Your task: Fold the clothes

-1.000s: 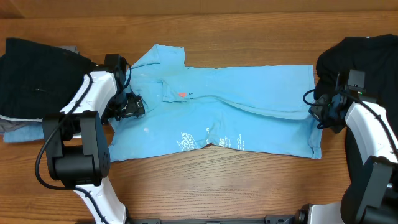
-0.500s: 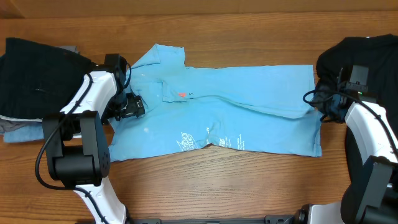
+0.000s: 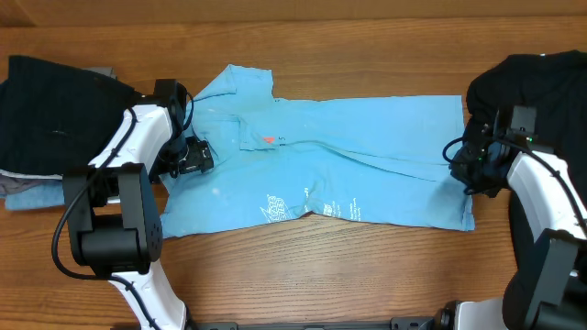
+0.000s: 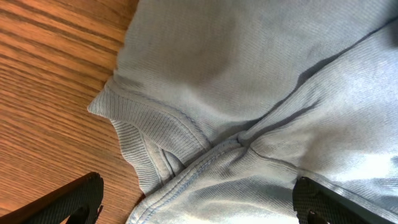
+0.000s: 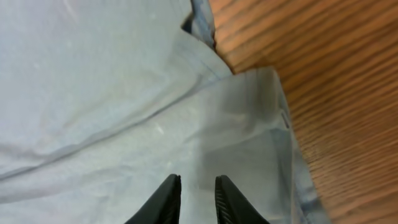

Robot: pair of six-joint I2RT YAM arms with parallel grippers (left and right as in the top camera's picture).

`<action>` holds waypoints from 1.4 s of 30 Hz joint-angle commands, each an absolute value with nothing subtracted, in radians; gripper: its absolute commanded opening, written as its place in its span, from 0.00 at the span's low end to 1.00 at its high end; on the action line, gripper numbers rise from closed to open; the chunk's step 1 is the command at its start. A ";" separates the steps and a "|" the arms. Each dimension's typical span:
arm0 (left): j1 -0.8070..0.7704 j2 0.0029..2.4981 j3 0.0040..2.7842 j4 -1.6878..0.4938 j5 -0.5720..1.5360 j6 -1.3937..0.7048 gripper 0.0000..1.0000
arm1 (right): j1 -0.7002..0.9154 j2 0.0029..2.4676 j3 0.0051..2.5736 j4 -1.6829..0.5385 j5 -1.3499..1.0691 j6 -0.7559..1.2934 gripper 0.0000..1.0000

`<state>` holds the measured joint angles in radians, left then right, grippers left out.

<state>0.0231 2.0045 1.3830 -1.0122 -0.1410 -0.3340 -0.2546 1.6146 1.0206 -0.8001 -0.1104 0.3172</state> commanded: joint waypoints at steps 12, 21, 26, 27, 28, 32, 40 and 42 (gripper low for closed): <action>0.019 1.983 1.403 -1.012 -0.130 -0.345 1.00 | -0.258 1.642 0.818 -0.619 -0.120 0.412 0.16; 0.019 1.983 1.403 -1.012 -0.130 -0.345 1.00 | -0.258 1.652 0.818 -0.770 0.064 0.425 0.16; 0.019 1.983 1.403 -1.012 -0.130 -0.345 1.00 | -0.258 1.652 0.818 -0.818 0.078 0.438 0.17; 0.019 1.983 1.403 -1.012 -0.130 -0.345 1.00 | -0.258 1.652 0.819 -0.818 0.078 0.438 0.17; 0.019 1.983 1.403 -1.012 -0.130 -0.345 1.00 | -0.258 1.652 0.826 -0.820 0.077 0.439 0.16; 0.019 1.983 1.404 -1.012 -0.130 -0.345 1.00 | -0.258 1.651 0.923 -0.880 0.014 0.437 0.16; 0.019 1.983 1.404 -1.012 -0.130 -0.345 1.00 | -0.209 1.651 1.195 -1.055 -0.203 0.095 0.08; 0.019 1.983 1.403 -1.012 -0.130 -0.345 1.00 | -0.157 1.653 1.192 -1.048 -0.268 0.011 0.04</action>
